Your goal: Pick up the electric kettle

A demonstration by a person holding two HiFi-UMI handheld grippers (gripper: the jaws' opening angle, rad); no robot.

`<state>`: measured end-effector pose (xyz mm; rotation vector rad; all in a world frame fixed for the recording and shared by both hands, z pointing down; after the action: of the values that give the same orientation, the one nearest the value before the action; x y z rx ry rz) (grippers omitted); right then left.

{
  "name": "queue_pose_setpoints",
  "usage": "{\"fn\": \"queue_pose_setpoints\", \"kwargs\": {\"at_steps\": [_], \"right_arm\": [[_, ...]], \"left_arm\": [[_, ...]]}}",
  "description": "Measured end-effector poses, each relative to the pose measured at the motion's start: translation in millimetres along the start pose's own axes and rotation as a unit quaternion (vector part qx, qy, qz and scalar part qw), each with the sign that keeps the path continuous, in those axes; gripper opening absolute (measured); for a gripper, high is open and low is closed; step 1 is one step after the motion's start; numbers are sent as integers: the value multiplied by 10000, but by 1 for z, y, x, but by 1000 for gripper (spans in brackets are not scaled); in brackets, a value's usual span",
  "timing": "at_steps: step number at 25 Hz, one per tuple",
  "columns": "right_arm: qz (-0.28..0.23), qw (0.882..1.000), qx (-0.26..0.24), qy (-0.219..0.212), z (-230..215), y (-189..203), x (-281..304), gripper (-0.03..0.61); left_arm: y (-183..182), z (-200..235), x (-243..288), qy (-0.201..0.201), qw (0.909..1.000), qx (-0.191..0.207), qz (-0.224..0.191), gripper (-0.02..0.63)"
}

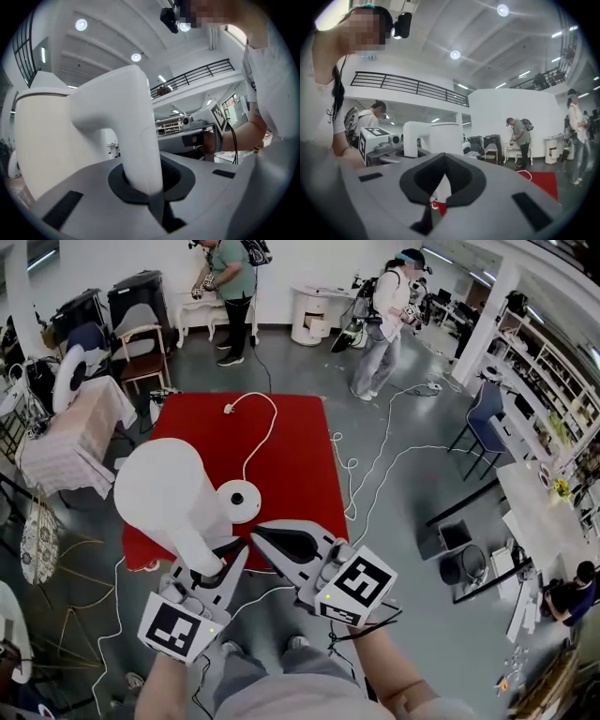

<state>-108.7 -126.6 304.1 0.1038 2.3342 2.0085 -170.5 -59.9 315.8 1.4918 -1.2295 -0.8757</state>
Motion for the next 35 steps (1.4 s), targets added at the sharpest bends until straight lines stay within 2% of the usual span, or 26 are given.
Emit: {"fn": "queue_pose_setpoints", "kwargs": {"at_steps": [9, 17, 23, 35], "right_arm": [[78, 9975, -158, -678, -6, 8, -28, 6], [152, 9945, -231, -1015, -7, 19, -49, 6], [146, 9932, -222, -1133, -4, 18, -52, 6], [84, 9947, -244, -996, -3, 15, -53, 6]], "left_arm": [[-8, -31, 7, -825, 9964, 73, 179, 15], [-8, -54, 7, -1349, 9906, -3, 233, 15], [-12, -57, 7, -1421, 9893, 8, 318, 16], [-17, -55, 5, -1337, 9907, 25, 244, 17]]}}
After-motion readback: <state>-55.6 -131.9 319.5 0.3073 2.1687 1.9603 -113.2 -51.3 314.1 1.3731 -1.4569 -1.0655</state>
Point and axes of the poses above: the fingertips, and each gripper's own axes: x forward along the fingers, z to its left, y out of its underside, the point moved 5 cm from there along -x, backward along the fingers, and after that the axes turned 8 degrees about x, right-handed, at the moved point
